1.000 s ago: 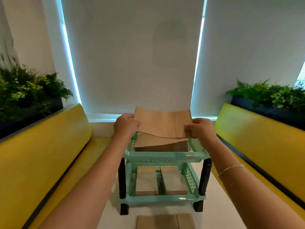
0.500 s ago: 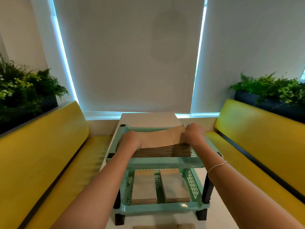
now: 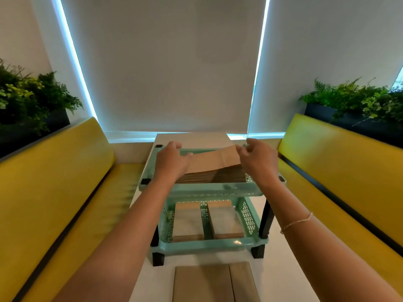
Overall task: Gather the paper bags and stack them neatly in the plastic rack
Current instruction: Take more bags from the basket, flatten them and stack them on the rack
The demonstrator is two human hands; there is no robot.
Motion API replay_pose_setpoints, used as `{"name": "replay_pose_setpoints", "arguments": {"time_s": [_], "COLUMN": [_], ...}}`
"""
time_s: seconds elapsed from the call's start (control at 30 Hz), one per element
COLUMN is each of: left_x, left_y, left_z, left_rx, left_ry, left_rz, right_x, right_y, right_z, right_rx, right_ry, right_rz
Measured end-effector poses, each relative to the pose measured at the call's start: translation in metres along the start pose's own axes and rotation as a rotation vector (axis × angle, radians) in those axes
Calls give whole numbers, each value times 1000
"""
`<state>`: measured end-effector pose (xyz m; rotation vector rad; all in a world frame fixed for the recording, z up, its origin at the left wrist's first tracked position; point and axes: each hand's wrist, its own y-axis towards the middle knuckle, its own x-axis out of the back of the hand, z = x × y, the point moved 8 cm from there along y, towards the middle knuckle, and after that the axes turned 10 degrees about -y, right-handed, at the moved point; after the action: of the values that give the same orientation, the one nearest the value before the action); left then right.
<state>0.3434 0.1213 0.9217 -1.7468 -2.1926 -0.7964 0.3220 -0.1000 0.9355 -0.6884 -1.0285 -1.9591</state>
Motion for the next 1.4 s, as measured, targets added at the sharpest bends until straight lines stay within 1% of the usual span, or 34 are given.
{"name": "replay_pose_setpoints", "arguments": {"time_s": [0.03, 0.07, 0.1, 0.17, 0.2, 0.27, 0.3, 0.33, 0.43, 0.5, 0.57, 0.67, 0.73, 0.8, 0.9, 1.07, 1.2, 1.3, 1.4], "left_x": [3, 1, -6, -33, -50, -84, -97, -108, -120, -123, -127, -132, -133, -133, -133, -132, -133, -134, -134], "left_y": [-15, -30, -47, -85, -105, -141, -156, -168, -192, -200, -203, -207, -209, -209, -209, -210, -209, -207, -207], "left_z": [-10, -13, -12, 5, 22, 65, 90, 114, 170, 188, 196, 198, 198, 199, 198, 198, 199, 202, 205], "left_rx": [-61, -89, -87, -8, 65, 173, 215, 262, 363, 372, 343, 298, 294, 289, 287, 288, 294, 299, 302], "left_ry": [-103, -192, -261, -329, -295, -84, 20, 109, 358, 451, 479, 525, 538, 537, 542, 541, 523, 519, 498], "left_rz": [0, 38, 114, 354, 478, 675, 727, 744, 705, 699, 683, 666, 654, 643, 636, 638, 626, 612, 592], "right_x": [8, 11, 7, -18, -37, -76, -93, -107, -133, -143, -146, -143, -141, -141, -140, -147, -146, -141, -141], "right_y": [-16, -34, -53, -91, -110, -147, -164, -180, -214, -225, -229, -231, -233, -235, -235, -240, -237, -232, -230], "right_z": [0, -4, -12, -41, -62, -109, -128, -144, -169, -169, -165, -157, -150, -143, -141, -151, -150, -139, -139], "right_rx": [18, 36, 44, 11, -38, -166, -215, -258, -374, -392, -400, -387, -337, -314, -363, -443, -484, -465, -511], "right_ry": [53, 95, 114, 64, 9, -110, -166, -209, -208, -184, -179, -197, -206, -138, -33, -65, 45, 134, 174], "right_rz": [0, 27, 77, 222, 306, 465, 535, 596, 702, 725, 702, 618, 565, 534, 519, 592, 550, 499, 523]}}
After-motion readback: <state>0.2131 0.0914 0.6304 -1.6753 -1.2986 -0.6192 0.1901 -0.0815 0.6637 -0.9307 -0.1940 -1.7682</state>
